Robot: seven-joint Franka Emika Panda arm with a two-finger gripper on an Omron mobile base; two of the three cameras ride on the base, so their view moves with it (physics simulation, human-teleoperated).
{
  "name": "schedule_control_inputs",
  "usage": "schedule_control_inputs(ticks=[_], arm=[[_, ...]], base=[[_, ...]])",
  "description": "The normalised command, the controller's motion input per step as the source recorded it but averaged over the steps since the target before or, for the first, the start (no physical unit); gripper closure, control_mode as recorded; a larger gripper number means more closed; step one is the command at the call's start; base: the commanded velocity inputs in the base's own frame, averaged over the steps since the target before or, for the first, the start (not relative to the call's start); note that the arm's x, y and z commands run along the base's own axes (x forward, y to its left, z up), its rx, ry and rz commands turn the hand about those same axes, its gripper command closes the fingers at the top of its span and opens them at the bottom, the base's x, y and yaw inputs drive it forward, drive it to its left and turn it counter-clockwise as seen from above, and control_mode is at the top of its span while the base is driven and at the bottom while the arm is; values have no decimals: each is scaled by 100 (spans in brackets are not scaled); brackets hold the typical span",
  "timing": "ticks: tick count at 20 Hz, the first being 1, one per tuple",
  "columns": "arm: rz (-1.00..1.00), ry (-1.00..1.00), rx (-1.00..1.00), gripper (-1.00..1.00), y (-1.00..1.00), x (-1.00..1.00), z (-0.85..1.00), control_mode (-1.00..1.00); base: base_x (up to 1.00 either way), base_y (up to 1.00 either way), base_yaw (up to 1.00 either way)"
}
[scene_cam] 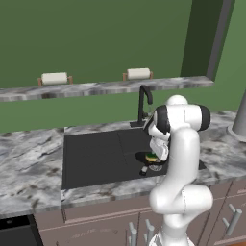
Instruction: Pick the pan and sponge and place them into the sink. Then turn on the water.
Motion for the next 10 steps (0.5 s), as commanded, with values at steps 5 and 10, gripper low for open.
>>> schedule_control_inputs(ticks=[5, 10], arm=[[0, 0, 9, -100, -7, 2, 14, -100], [0, 0, 12, -100, -20, -7, 58, -100]], base=[[0, 0, 0], [0, 0, 0]])
